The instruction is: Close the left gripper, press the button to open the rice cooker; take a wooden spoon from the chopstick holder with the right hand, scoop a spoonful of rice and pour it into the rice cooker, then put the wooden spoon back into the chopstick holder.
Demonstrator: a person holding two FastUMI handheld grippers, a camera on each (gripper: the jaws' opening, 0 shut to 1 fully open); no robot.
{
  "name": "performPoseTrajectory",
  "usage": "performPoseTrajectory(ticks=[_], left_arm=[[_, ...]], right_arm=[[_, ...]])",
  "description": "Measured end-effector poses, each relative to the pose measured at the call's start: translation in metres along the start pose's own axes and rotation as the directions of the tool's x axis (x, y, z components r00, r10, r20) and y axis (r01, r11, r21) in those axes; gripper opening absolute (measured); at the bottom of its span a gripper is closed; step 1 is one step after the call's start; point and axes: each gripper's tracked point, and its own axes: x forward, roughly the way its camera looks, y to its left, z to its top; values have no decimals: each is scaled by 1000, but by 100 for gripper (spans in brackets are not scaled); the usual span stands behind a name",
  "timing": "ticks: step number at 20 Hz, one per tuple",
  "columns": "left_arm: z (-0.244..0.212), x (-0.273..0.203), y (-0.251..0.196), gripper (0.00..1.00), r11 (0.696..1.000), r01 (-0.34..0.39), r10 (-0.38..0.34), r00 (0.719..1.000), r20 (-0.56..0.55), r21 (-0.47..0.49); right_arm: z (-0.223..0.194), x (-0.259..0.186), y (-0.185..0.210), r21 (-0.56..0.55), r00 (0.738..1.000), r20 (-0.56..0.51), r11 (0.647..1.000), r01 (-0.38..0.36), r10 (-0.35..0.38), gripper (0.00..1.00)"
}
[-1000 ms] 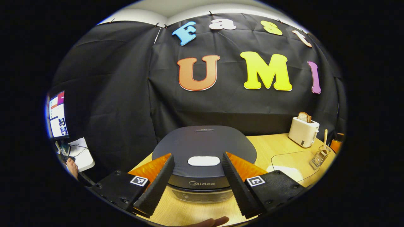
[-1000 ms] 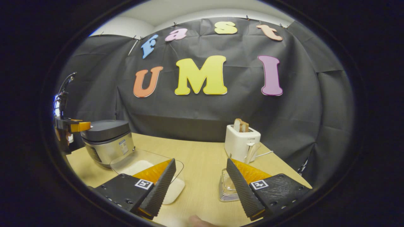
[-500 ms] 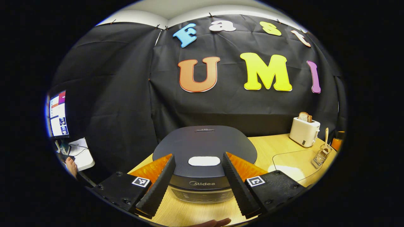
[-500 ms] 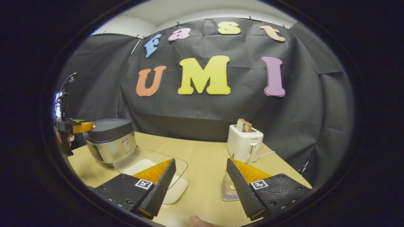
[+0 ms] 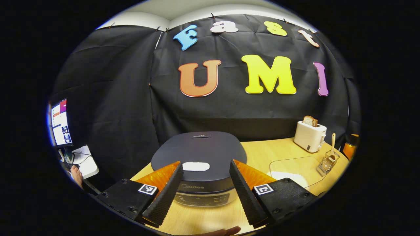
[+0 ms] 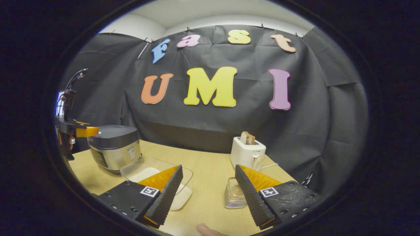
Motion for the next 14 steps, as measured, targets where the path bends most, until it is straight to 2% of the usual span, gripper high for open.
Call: performPoseTrajectory(ticks=[3,5,8,10,14], left_arm=[[5,-24,-22,92,999,31,-30,999,27,-35],[-8,-38,-41,91,996,58,-57,998,17,-67],[-23,-46,-70,92,995,99,-99,995,13,-19],[-30,-46,-84,92,992,128,-128,992,0,0],[-29,-51,-97,92,990,142,-142,990,23,11]], right_arm=[[-1,-15,-4,-1,1000,-15,1000,27,-27,95],[1,-23,-4,12,1000,-17,1000,23,-23,95],[1,-30,-16,22,998,-4,998,67,-67,95],[-3,-33,-12,45,999,-4,998,51,-51,95],[-6,-28,-3,52,1000,5,998,29,-30,95]])
